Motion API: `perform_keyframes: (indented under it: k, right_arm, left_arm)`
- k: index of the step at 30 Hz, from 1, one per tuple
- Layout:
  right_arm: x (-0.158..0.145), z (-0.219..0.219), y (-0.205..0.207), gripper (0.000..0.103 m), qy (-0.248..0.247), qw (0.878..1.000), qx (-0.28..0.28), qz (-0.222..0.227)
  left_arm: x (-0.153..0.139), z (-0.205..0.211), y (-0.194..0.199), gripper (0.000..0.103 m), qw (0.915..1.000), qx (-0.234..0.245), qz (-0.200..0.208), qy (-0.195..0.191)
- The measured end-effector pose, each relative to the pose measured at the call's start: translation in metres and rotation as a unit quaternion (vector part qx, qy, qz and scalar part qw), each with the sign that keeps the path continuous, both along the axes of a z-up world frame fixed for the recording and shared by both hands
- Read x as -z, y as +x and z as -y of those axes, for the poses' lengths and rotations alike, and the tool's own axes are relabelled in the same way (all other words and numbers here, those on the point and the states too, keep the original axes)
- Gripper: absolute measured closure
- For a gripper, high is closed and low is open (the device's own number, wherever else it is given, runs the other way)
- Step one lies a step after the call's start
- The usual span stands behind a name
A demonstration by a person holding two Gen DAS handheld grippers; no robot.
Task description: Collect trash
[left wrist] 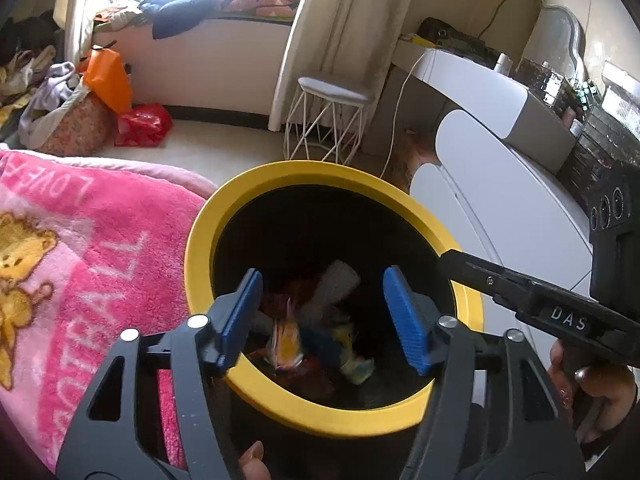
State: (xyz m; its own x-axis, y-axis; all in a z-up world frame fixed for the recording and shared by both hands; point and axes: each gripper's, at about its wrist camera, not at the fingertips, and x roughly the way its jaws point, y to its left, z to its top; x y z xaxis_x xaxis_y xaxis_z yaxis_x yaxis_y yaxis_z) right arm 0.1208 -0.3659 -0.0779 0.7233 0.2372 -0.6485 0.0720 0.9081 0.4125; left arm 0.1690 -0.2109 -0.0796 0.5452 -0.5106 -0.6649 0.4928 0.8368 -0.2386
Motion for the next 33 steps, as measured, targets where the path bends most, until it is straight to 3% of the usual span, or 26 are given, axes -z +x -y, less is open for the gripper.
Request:
perform_keyframes:
  k: [2, 8, 10, 16, 27, 33]
  right_arm:
    - [0.000, 0.000, -0.001, 0.065, -0.005, 1.000, 0.003, -0.001]
    - [-0.002, -0.003, -0.002, 0.050, -0.028, 1.000, 0.012, -0.001]
    - [-0.004, -0.004, -0.003, 0.038, -0.033, 0.999, 0.014, 0.002]
    - [-0.011, -0.011, -0.008, 0.021, -0.041, 0.999, 0.019, 0.011]
    - [-0.030, -0.051, -0.025, 0.007, -0.093, 0.994, 0.015, 0.052]
    - [-0.042, -0.089, -0.057, 0.007, -0.127, 0.982, 0.032, 0.139]
  left_arm:
    - [-0.001, -0.001, -0.001, 0.026, 1.0000, -0.005, 0.002, 0.004]
    - [-0.004, -0.010, -0.002, 0.011, 0.9995, -0.027, -0.004, 0.016]
    - [-0.006, -0.014, -0.004, 0.011, 0.9994, -0.032, -0.003, 0.017]
    - [-0.014, -0.026, -0.012, 0.011, 0.9978, -0.058, 0.010, 0.029]
    - [-0.034, -0.076, -0.038, 0.011, 0.9883, -0.143, 0.040, 0.036]
    - [-0.047, -0.105, -0.069, 0.011, 0.9782, -0.182, 0.095, 0.033]
